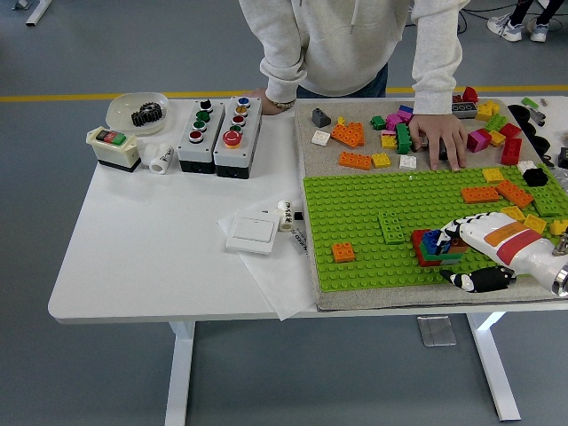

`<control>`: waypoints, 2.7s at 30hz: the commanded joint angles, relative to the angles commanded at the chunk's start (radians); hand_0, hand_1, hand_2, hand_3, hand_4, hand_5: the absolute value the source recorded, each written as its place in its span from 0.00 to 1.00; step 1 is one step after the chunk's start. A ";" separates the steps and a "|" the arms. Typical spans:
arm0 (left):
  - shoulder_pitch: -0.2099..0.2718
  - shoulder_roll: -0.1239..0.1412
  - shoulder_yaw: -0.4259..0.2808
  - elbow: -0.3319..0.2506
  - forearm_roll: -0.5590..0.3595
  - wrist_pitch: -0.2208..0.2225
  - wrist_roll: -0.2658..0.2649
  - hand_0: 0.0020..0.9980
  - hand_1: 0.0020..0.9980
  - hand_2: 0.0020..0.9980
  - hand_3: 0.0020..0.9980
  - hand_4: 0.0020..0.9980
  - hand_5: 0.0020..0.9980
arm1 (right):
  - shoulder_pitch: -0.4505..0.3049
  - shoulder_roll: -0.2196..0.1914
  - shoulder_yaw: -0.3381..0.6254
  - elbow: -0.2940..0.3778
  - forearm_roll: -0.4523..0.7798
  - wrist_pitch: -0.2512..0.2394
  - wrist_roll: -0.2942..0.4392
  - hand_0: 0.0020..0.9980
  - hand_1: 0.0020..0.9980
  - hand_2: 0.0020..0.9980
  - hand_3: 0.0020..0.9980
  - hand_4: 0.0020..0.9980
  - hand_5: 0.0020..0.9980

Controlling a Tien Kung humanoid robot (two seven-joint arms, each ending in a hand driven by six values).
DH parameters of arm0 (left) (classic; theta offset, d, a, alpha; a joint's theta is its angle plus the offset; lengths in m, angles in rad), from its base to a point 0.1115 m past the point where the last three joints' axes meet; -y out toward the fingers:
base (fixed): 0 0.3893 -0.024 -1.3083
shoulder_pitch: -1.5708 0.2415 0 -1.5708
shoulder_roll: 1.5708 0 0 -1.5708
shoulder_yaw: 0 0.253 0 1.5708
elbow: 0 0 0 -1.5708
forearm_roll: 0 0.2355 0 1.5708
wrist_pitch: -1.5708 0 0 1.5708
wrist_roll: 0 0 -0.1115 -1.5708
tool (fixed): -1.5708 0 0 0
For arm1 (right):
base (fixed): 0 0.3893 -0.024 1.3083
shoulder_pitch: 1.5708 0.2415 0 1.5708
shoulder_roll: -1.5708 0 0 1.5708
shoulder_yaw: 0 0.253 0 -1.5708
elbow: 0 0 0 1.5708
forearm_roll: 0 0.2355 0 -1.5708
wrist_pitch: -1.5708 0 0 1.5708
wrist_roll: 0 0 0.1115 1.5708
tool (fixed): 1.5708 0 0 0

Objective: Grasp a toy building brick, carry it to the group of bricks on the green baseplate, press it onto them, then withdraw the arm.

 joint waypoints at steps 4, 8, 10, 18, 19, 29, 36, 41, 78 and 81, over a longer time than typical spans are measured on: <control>0.001 0.000 -0.003 0.000 0.006 -0.001 0.002 0.77 0.76 0.72 0.60 0.68 0.59 | -0.006 -0.002 0.008 0.005 -0.007 -0.001 -0.001 0.70 0.70 0.72 0.58 0.71 0.38; 0.004 0.000 -0.007 -0.001 0.011 -0.003 0.003 0.77 0.76 0.72 0.60 0.68 0.59 | -0.011 -0.004 0.012 0.010 -0.012 -0.001 -0.002 0.70 0.70 0.72 0.58 0.71 0.38; 0.004 0.000 -0.008 -0.001 0.014 -0.004 0.004 0.77 0.76 0.72 0.60 0.68 0.59 | -0.012 -0.004 0.013 0.012 -0.014 -0.001 -0.002 0.70 0.70 0.72 0.58 0.71 0.38; 0.006 0.000 -0.010 -0.001 0.019 -0.006 0.005 0.77 0.76 0.72 0.60 0.68 0.59 | -0.019 -0.004 0.017 0.012 -0.018 0.002 -0.003 0.70 0.70 0.72 0.58 0.71 0.38; 0.006 0.000 -0.010 -0.001 0.018 -0.006 0.005 0.77 0.76 0.72 0.60 0.68 0.59 | -0.019 -0.004 0.017 0.012 -0.019 0.002 -0.003 0.70 0.70 0.72 0.58 0.71 0.38; 0.001 0.001 0.000 -0.001 0.003 -0.005 0.002 0.77 0.76 0.72 0.60 0.68 0.59 | -0.019 -0.006 0.012 0.013 -0.028 0.002 -0.004 0.70 0.70 0.72 0.58 0.72 0.39; -0.002 0.001 0.004 -0.001 -0.003 -0.004 0.001 0.77 0.76 0.72 0.60 0.68 0.59 | -0.003 -0.014 -0.012 0.017 -0.033 -0.002 -0.004 0.70 0.70 0.72 0.58 0.72 0.39; -0.003 0.001 0.006 -0.001 -0.007 -0.002 0.000 0.77 0.76 0.72 0.60 0.68 0.59 | 0.006 -0.020 -0.024 0.017 -0.040 -0.004 -0.005 0.70 0.70 0.72 0.58 0.72 0.39; -0.003 0.002 0.010 -0.001 -0.015 -0.002 0.000 0.77 0.76 0.72 0.60 0.68 0.59 | 0.004 -0.023 -0.015 0.021 -0.048 0.001 -0.010 0.70 0.70 0.72 0.58 0.72 0.39; -0.001 0.002 0.009 -0.001 -0.012 -0.004 0.001 0.77 0.76 0.72 0.60 0.68 0.59 | 0.001 -0.023 -0.006 0.024 -0.044 -0.002 -0.009 0.70 0.70 0.72 0.58 0.72 0.39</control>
